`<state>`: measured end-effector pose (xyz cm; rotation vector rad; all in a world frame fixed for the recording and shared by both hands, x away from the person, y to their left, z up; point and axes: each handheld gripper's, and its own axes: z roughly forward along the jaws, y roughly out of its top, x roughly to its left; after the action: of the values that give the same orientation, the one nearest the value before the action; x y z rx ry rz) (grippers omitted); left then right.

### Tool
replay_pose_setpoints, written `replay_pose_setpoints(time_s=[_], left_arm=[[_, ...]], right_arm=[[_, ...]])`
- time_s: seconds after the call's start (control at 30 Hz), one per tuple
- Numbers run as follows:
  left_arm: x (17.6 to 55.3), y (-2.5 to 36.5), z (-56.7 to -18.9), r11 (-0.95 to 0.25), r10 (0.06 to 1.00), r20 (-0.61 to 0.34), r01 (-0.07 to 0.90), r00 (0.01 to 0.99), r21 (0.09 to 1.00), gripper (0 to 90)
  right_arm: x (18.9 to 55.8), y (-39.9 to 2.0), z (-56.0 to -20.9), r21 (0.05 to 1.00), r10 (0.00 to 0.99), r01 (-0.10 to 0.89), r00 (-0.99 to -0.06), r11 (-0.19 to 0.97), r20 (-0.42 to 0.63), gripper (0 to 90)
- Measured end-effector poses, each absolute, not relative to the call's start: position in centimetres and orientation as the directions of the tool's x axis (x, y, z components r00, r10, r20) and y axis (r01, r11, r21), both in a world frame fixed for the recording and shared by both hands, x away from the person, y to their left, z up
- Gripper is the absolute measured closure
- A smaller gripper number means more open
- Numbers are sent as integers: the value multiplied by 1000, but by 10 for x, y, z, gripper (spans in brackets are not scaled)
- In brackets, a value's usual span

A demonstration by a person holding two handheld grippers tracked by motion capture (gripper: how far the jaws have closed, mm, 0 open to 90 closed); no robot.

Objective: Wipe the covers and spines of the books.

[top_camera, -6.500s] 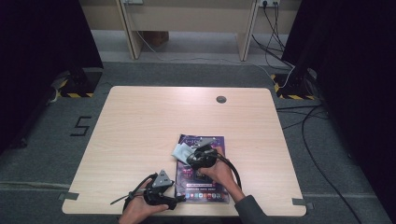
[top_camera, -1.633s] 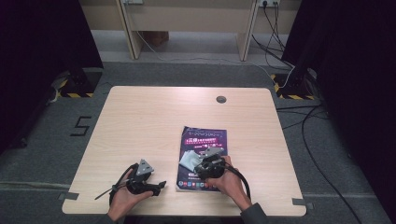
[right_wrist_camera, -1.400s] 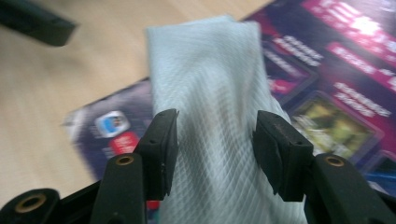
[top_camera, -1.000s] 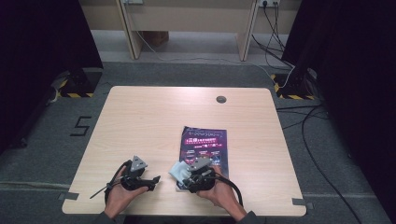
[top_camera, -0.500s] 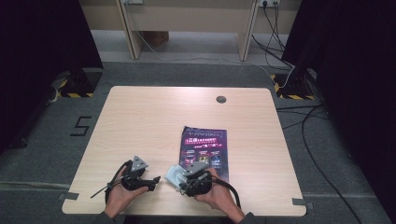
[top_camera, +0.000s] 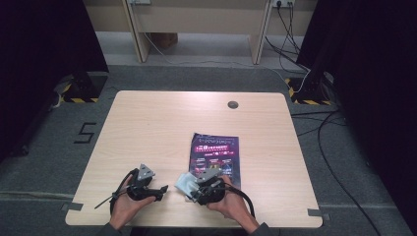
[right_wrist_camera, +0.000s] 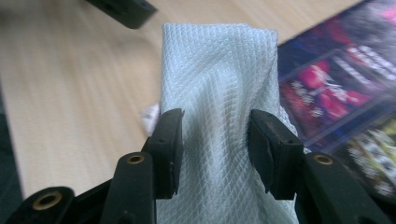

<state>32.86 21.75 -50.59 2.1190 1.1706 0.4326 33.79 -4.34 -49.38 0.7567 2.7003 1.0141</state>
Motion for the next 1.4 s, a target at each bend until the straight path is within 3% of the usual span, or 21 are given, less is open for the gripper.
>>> replay_pose_setpoints(time_s=[0.23,0.5,0.77,1.1,1.4], left_arm=[[331,221,-506,-372,846,-24,624,532,687,225],[331,220,-506,-373,847,-23,623,532,688,225],[330,220,-506,-378,843,-24,624,537,685,225],[330,220,-507,-385,839,-22,622,544,682,225],[330,219,-507,-379,840,-27,621,543,686,225]], right_arm=[[340,-45,-493,647,529,398,-849,650,-8,576],[328,-27,-494,653,467,353,-884,670,-1,575],[345,-52,-494,649,514,422,-856,633,55,573],[376,-111,-492,637,679,537,-734,553,30,570],[358,-108,-493,646,630,500,-776,577,38,571]])
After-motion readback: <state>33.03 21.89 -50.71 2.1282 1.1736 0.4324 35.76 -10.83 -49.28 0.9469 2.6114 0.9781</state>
